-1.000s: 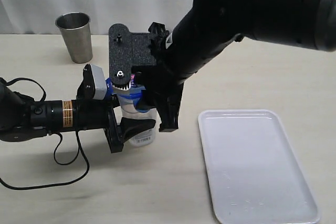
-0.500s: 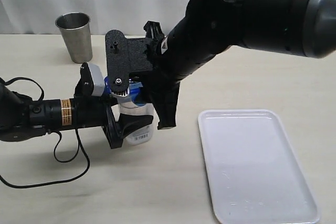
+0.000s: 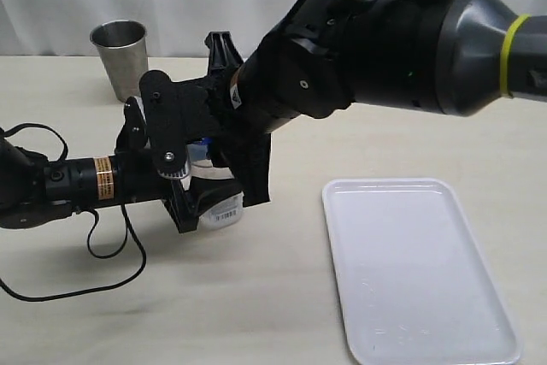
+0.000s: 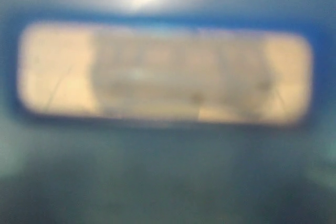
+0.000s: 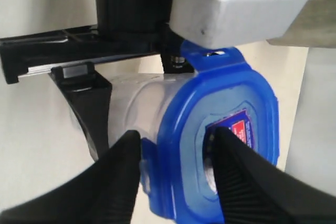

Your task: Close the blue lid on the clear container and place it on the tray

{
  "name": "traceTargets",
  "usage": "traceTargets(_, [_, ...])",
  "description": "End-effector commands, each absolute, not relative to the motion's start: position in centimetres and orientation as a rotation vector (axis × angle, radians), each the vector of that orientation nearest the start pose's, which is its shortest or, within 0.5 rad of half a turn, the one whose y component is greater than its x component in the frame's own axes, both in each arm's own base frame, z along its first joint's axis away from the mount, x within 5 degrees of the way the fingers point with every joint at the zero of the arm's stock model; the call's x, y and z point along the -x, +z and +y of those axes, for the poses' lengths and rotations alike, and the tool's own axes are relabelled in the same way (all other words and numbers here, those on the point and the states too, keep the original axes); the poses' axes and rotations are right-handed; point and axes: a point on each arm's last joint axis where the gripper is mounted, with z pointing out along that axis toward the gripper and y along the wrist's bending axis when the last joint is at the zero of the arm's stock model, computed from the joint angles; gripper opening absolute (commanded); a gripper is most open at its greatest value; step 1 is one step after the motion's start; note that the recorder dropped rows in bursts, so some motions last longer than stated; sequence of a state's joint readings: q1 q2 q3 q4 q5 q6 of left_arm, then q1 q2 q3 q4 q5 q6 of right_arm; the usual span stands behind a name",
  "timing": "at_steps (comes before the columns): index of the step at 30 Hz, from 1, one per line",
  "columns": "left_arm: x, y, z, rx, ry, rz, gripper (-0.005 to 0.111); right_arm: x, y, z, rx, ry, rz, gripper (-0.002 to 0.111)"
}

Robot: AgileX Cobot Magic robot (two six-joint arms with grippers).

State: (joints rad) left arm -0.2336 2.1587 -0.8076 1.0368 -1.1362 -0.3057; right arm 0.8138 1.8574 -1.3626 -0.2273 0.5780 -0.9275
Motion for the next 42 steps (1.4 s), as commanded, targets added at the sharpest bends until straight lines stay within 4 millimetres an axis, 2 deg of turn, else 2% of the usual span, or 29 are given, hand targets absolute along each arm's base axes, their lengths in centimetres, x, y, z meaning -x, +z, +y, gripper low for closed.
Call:
traceTargets(1, [-29.8,8.3,-15.7,-1.170,-0.919,1.509,0.000,-28.7,17.0,27.8,2.223,-0.280,1.704,0.040])
traceTargets(4, [-29.8,8.3,-15.7,-1.184,-0.892,1.487,0.000,-28.7,17.1,27.8,2.217,-0.280,1.712,0.040])
traceTargets(9, [-29.8,8.3,-15.7,-1.320,-0.737,1.323,0.000,-28.3,17.9,27.6,2.189,-0.252,1.759,0.040])
traceTargets(17, [-30.7,8.5,-15.5,-1.413,-0.442,1.122,0.000,-27.6,22.0,27.1,2.087,-0.223,1.714,0.040])
traceTargets(30, [-30.6,8.7,-15.6,-1.441,-0.398,1.049,0.000,-26.0,28.9,26.0,1.890,-0.172,1.598,0.040])
traceTargets(33, [-30.6,8.8,-15.6,-1.435,-0.400,1.045,0.000,-25.5,30.2,25.8,1.835,-0.124,1.598,0.046])
traceTargets(37, [-30.6,8.8,-15.6,-1.437,-0.401,1.044,0.000,-25.4,30.4,25.9,1.744,-0.048,1.680,0.052])
traceTargets(40, [-30.2,8.7,-15.7,-1.472,-0.426,1.011,0.000,-25.6,29.3,25.9,1.761,-0.042,1.759,0.052])
traceTargets(42, [-30.0,8.6,-15.7,-1.493,-0.439,0.995,0.000,-26.5,28.7,25.7,1.758,-0.044,1.833,0.052])
